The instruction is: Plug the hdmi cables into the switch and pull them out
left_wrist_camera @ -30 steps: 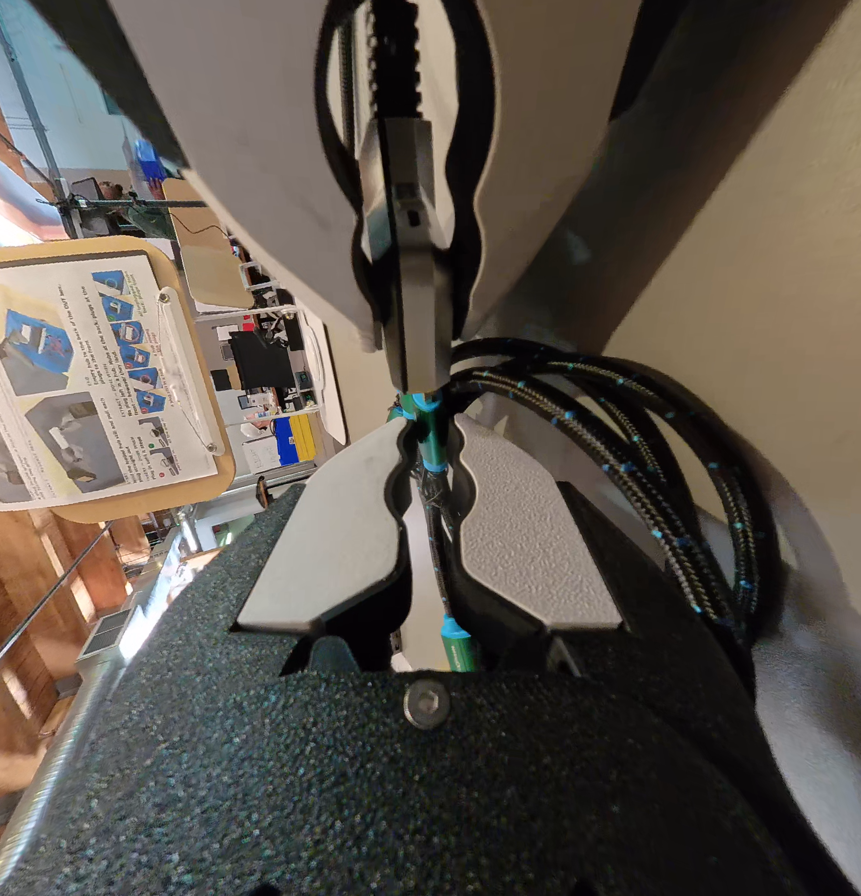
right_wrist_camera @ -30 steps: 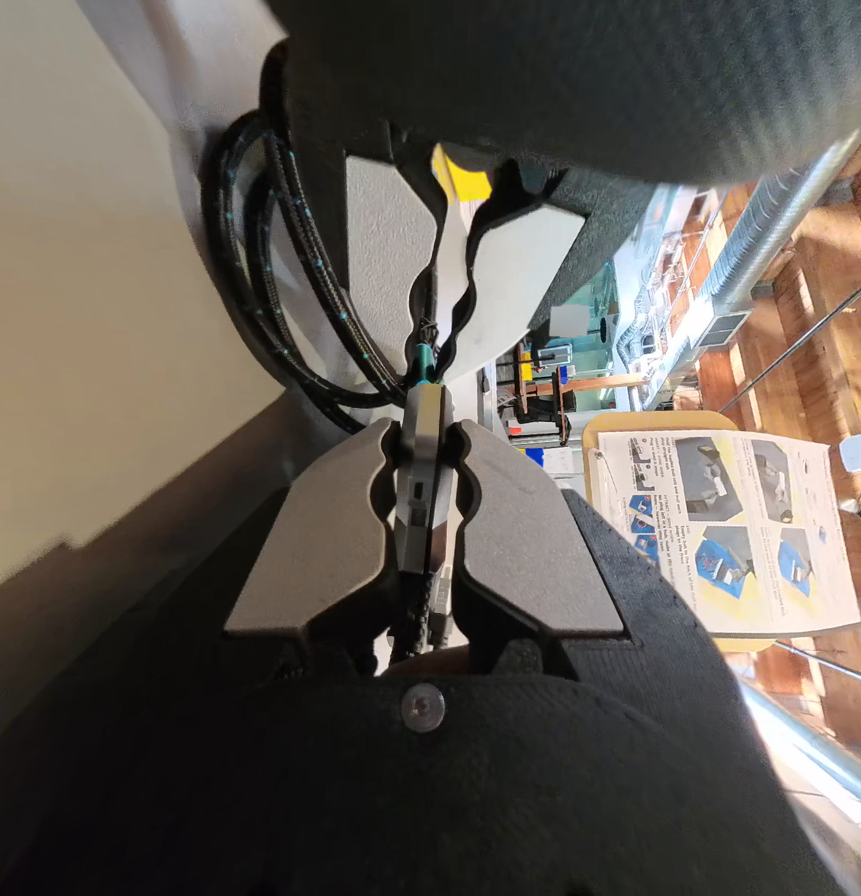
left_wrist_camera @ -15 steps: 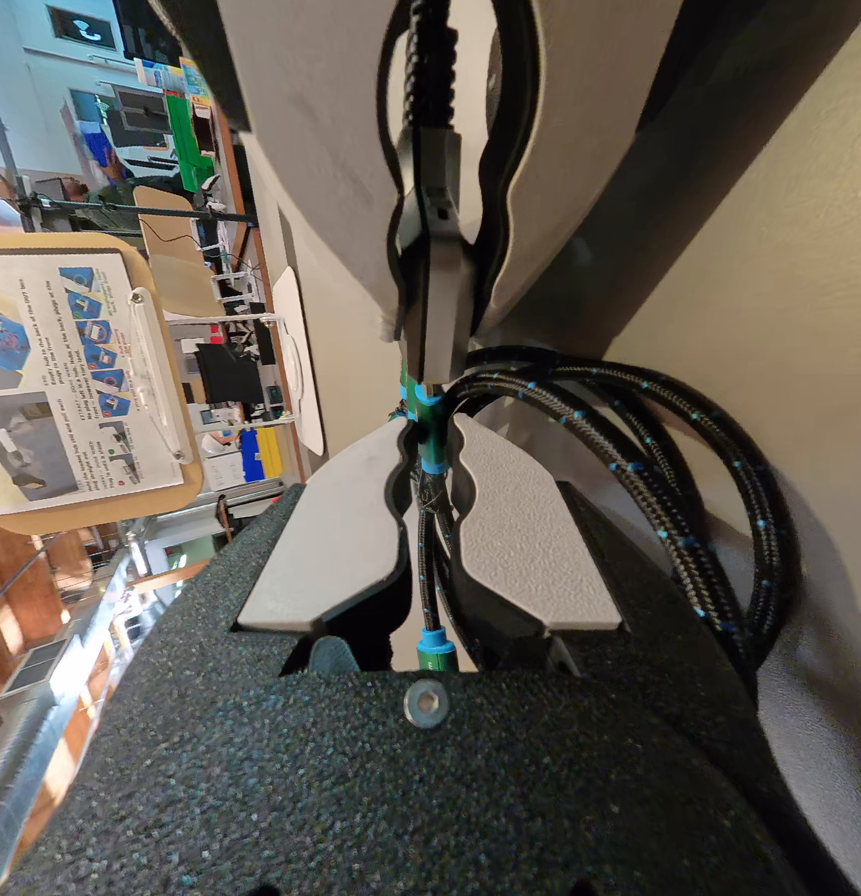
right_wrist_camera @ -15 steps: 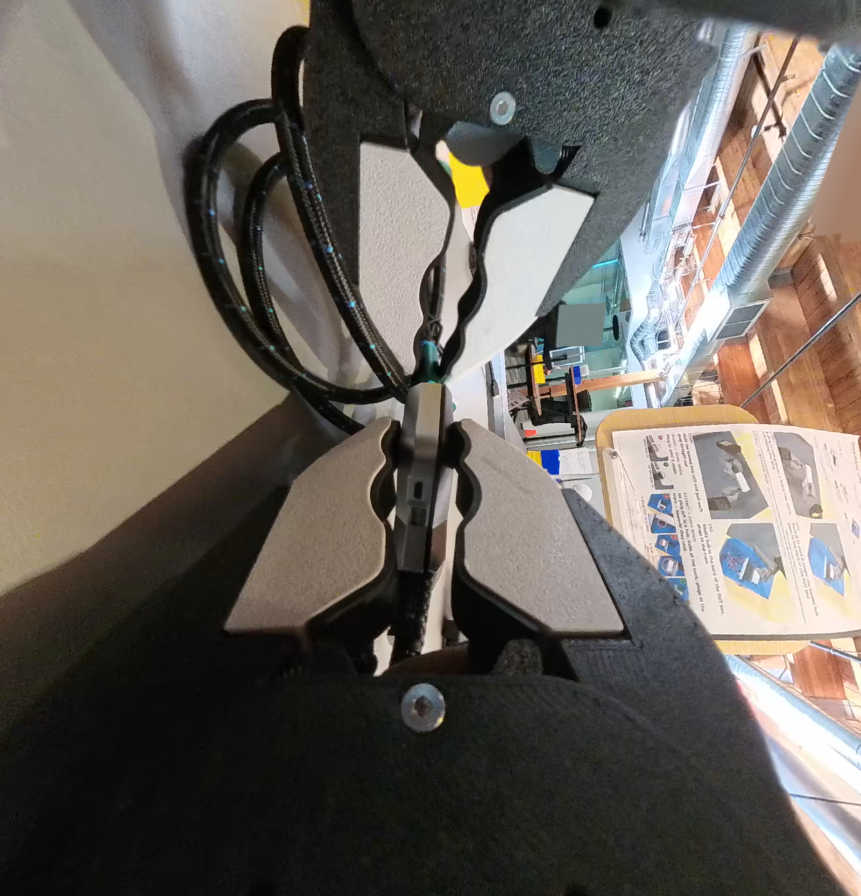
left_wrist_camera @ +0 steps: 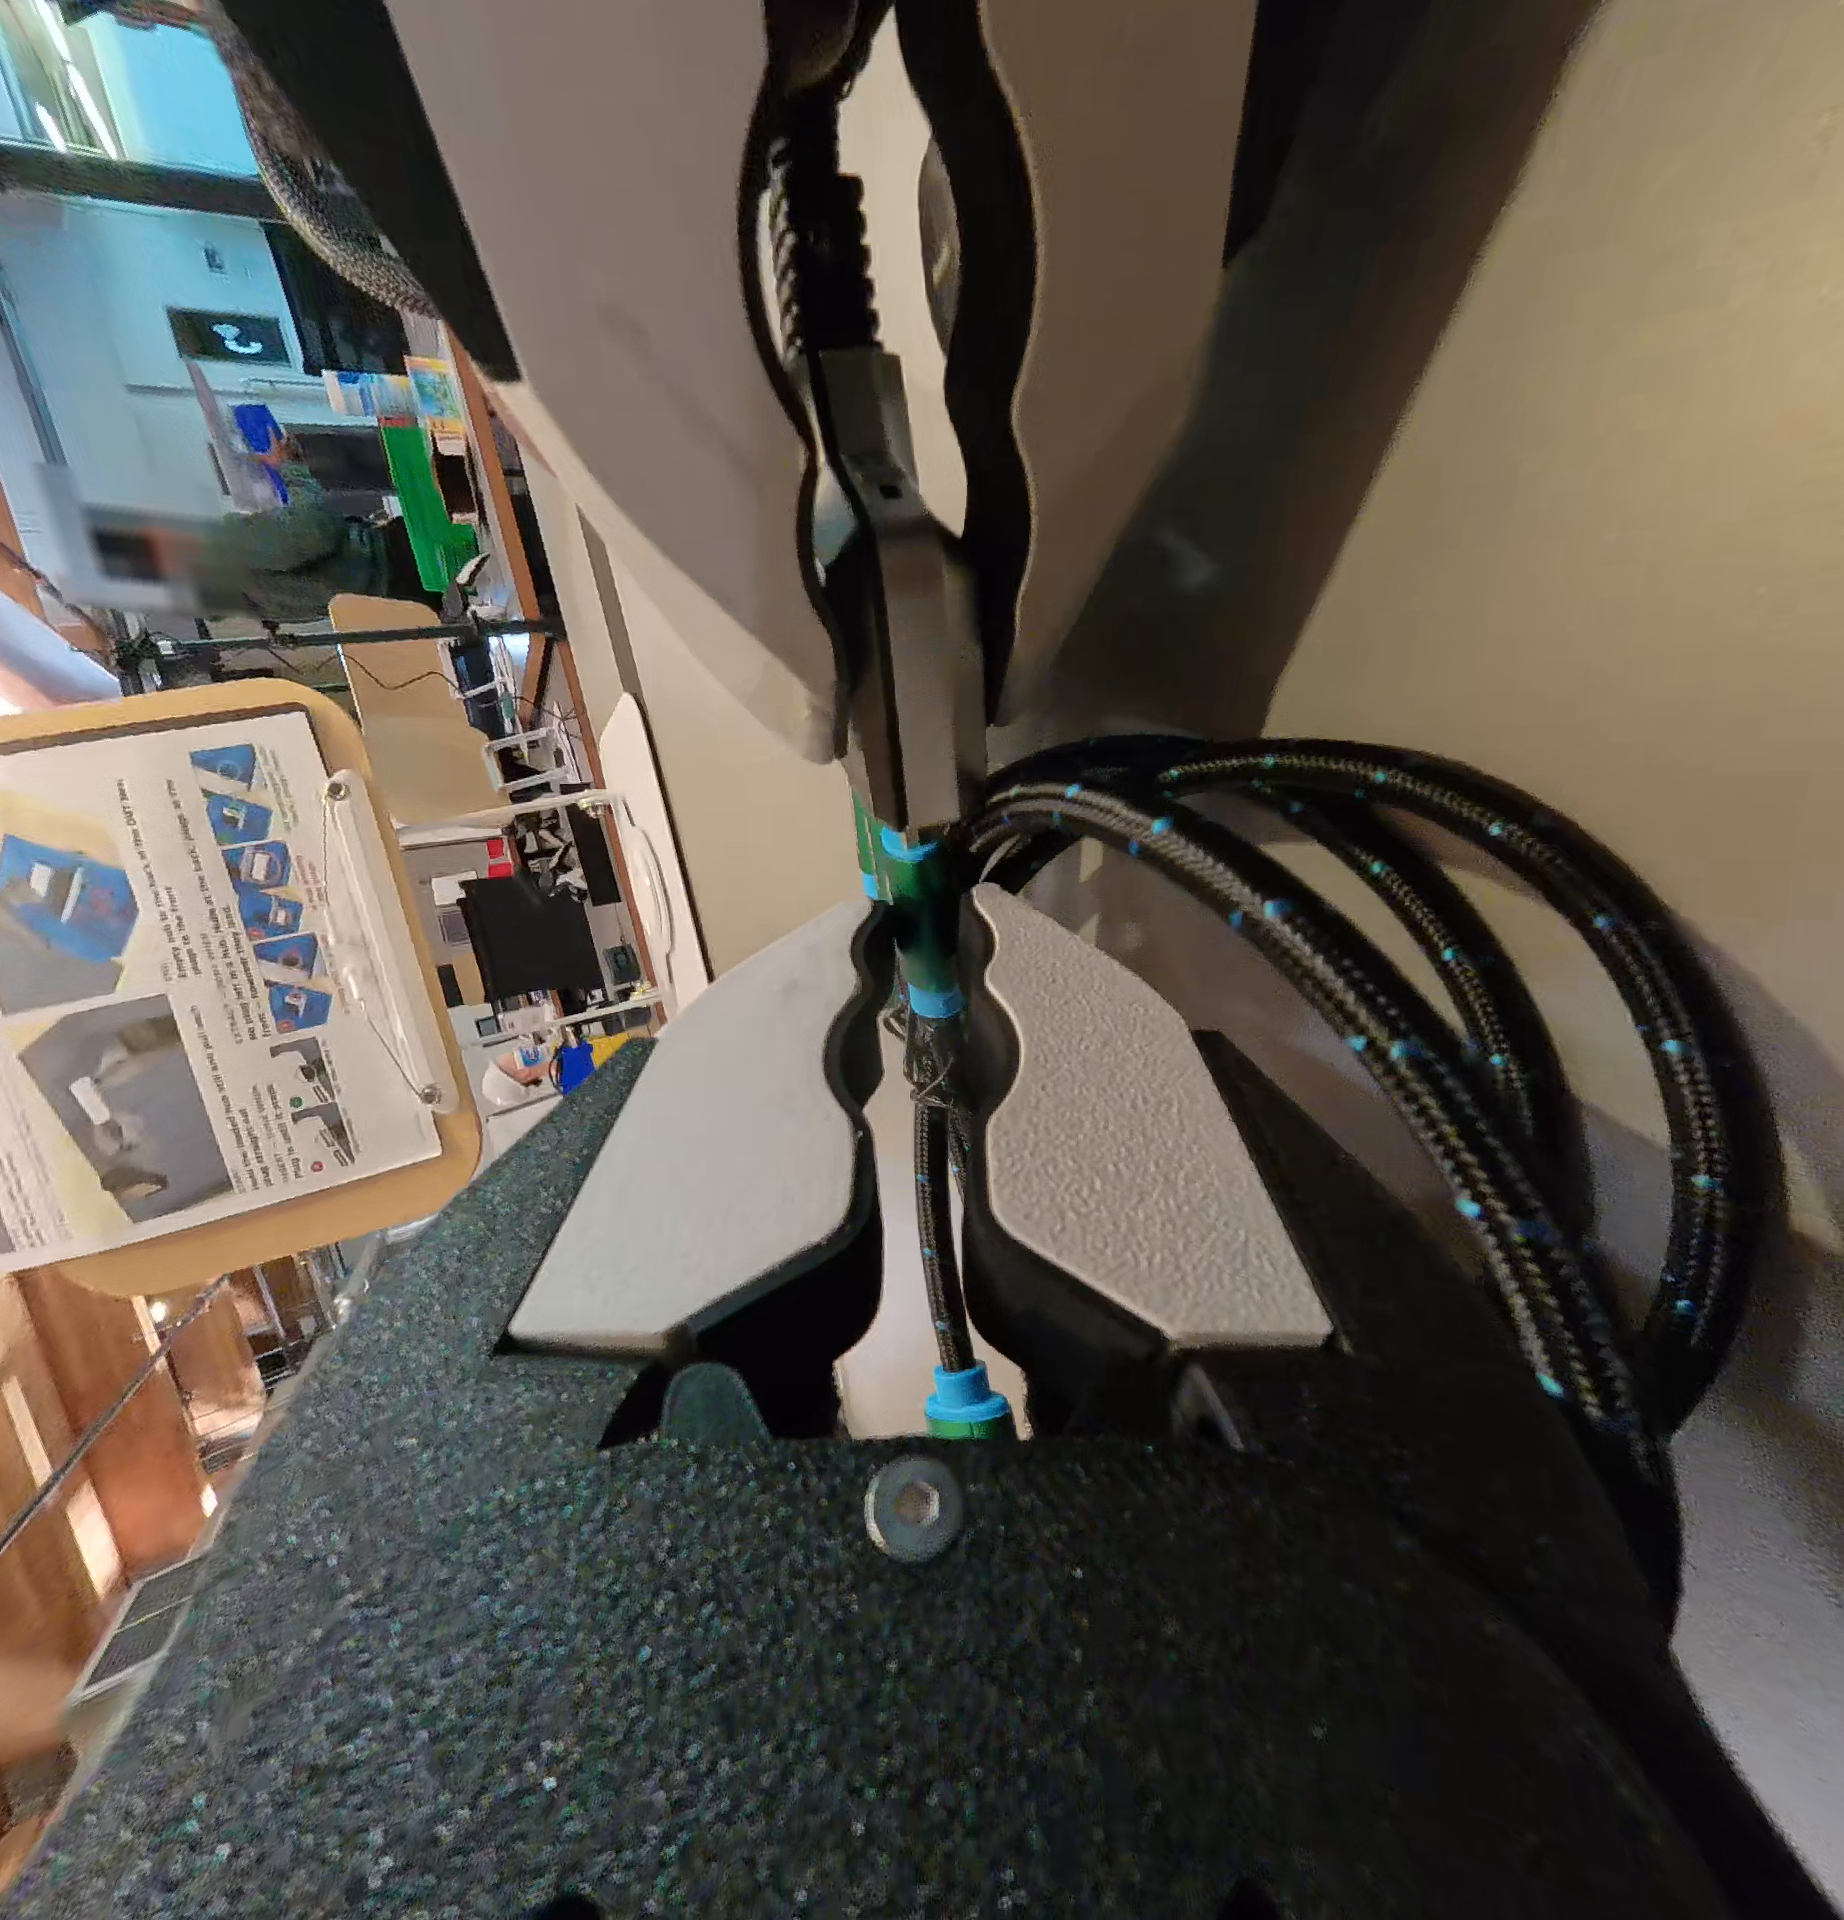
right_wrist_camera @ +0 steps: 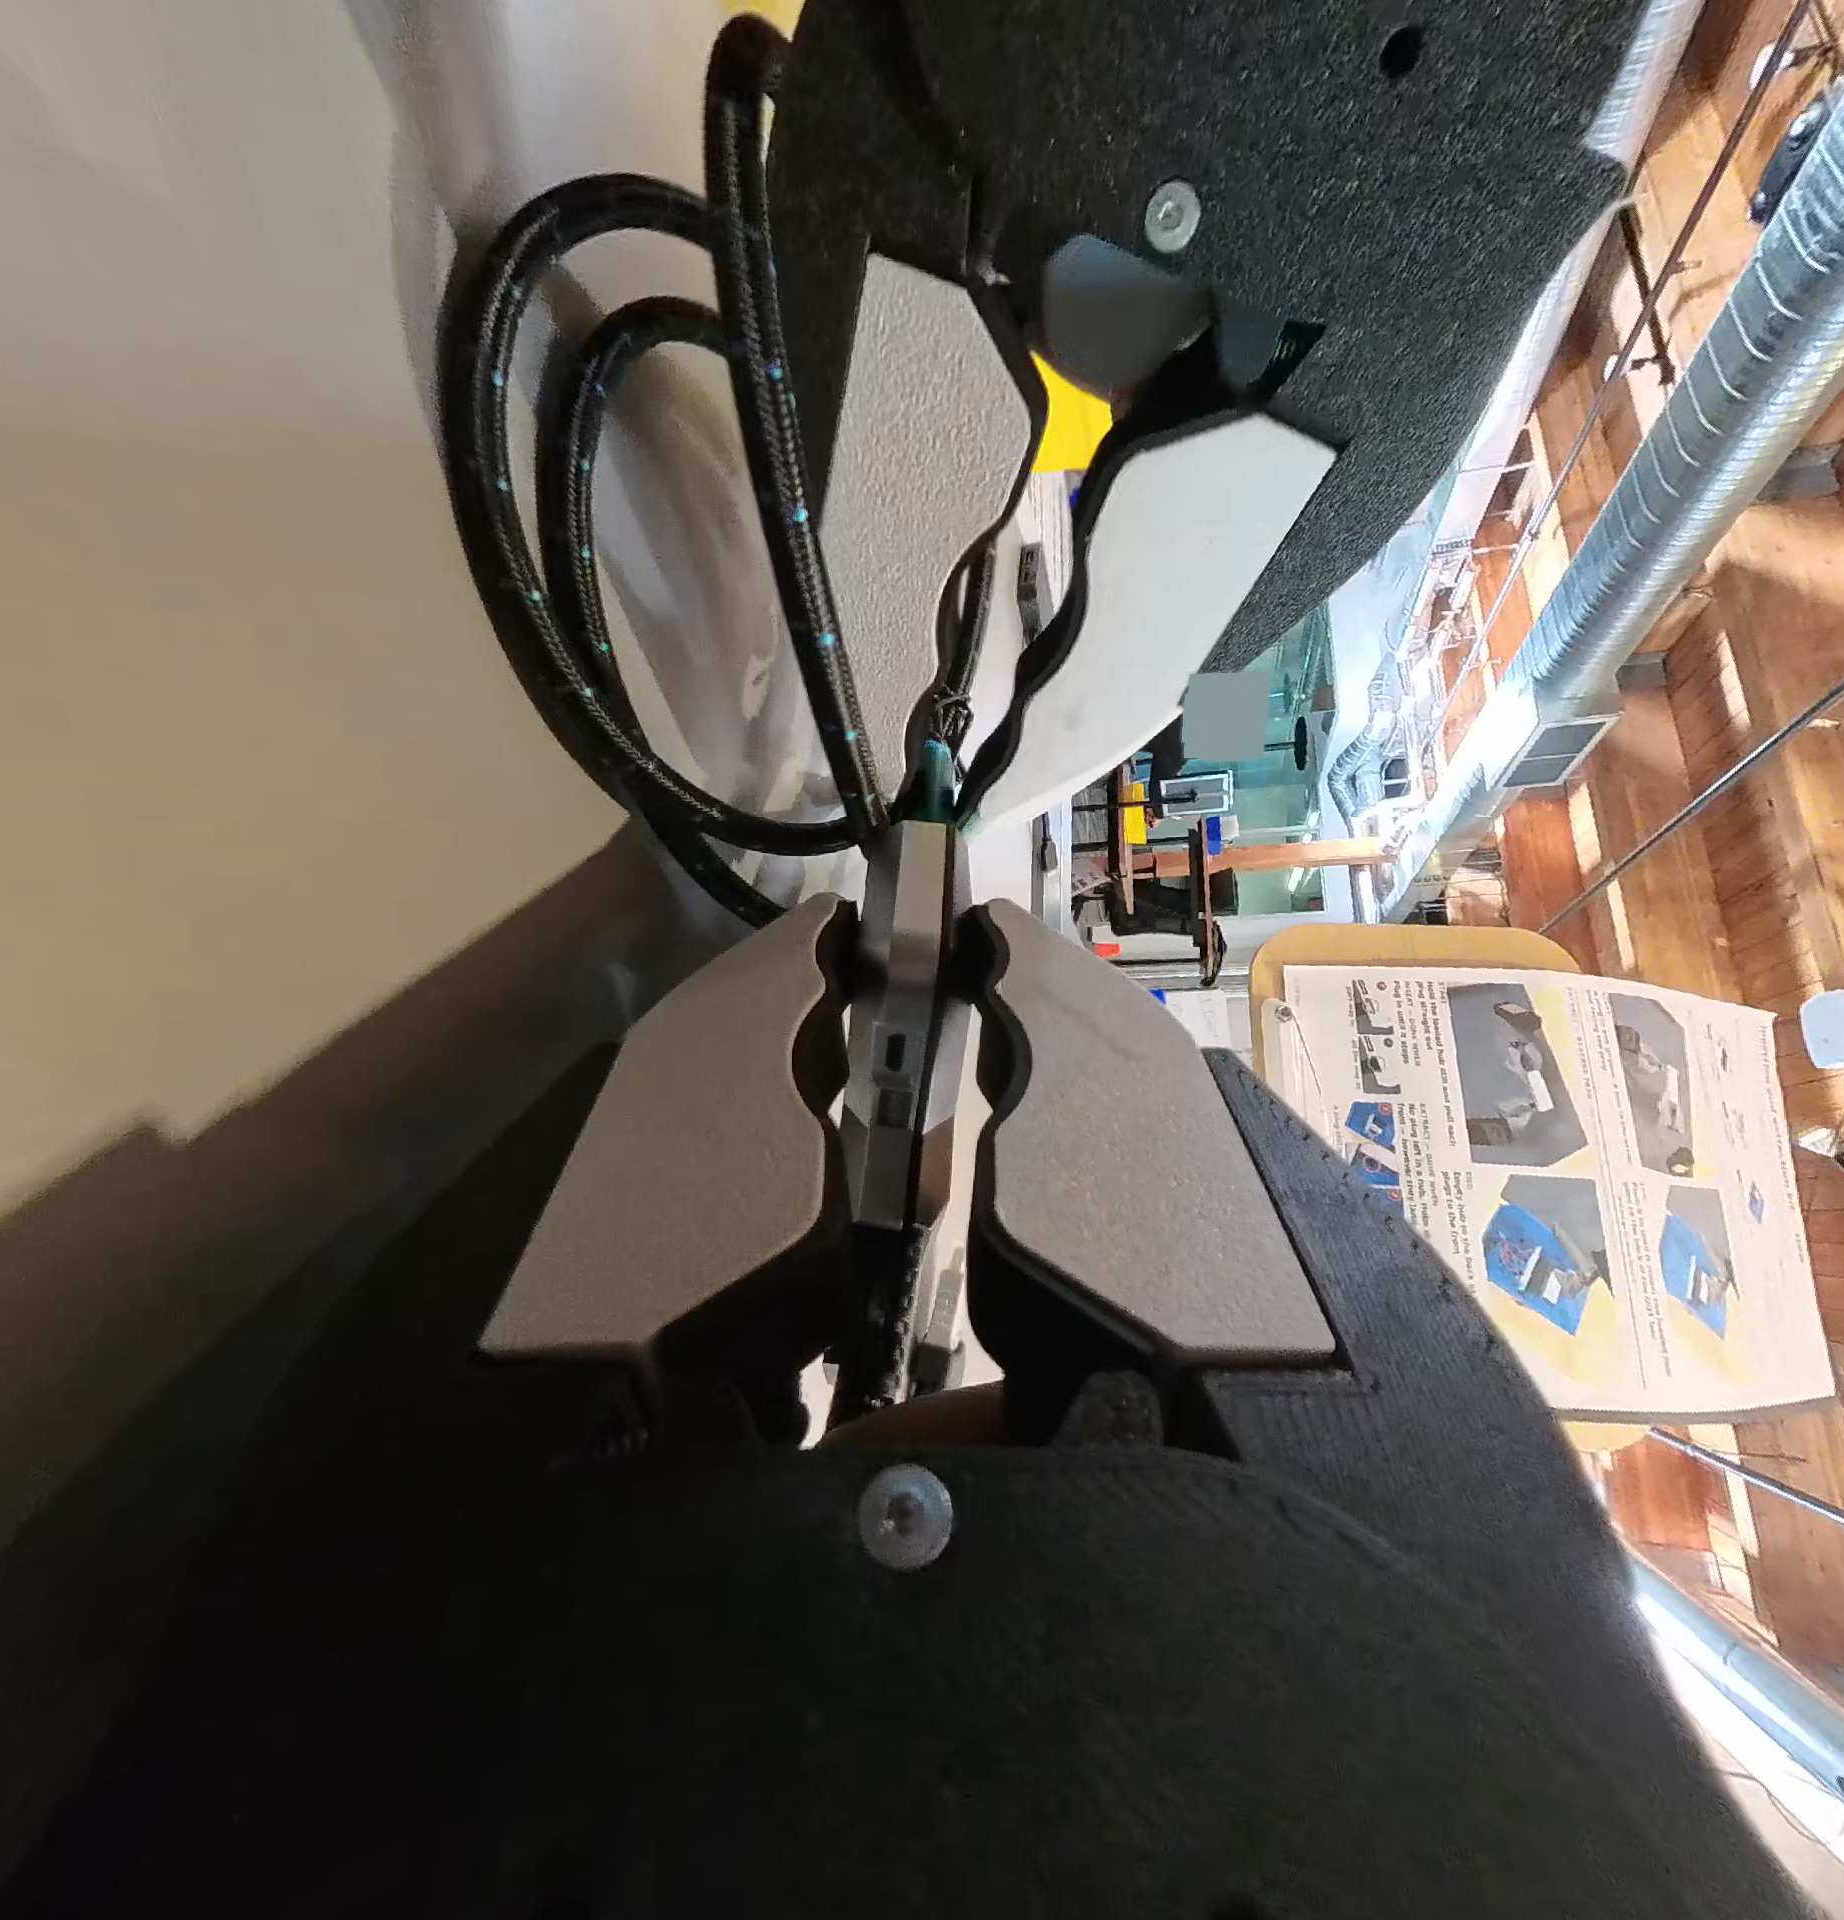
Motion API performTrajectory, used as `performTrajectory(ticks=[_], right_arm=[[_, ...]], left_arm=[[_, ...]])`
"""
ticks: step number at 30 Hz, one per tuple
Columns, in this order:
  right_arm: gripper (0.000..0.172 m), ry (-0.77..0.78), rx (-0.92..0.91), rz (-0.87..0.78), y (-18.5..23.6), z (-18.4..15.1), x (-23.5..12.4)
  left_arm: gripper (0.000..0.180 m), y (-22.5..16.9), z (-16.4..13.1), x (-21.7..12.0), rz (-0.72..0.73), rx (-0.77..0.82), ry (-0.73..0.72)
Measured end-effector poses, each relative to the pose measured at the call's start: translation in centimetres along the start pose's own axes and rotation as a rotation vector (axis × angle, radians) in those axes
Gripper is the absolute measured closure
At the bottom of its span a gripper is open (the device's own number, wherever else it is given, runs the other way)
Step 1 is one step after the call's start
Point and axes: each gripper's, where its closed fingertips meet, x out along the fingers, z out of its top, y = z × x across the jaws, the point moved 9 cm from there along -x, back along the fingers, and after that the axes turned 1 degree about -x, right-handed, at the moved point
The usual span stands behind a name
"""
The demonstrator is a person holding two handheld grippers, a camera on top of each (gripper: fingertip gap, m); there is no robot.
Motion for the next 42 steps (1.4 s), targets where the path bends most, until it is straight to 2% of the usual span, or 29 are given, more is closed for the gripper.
performTrajectory(ticks=[9, 16, 21, 26, 28, 42], right_arm=[[0.152, 0.021, -0.018, 0.011, 0.2, 0.0, 0.4], [0.152, 0.069, -0.024, -0.005, -0.1, -0.5, 0.6], [0.151, 0.078, -0.031, -0.007, -0.2, -0.5, 0.5], [0.151, 0.066, -0.036, -0.006, -0.1, -0.2, 0.6], [0.151, 0.063, -0.04, -0.005, -0.1, -0.2, 0.6], [0.152, 0.025, -0.053, 0.014, -0.2, -0.2, 0.2]], left_arm=[[0.17, -0.2, 0.3, 0.5, 0.017, -0.021, 0.03], [0.163, 0.7, -0.8, 0.6, -0.011, -0.181, -0.018], [0.151, 0.3, -1.8, 0.9, -0.053, -0.143, 0.111], [0.157, 0.2, -1.7, 1.1, -0.04, -0.129, 0.127], [0.164, 0.0, -1.5, 1.2, -0.016, -0.095, 0.121], [0.168, -0.3, -1.1, 1.1, 0.014, 0.044, 0.048]])
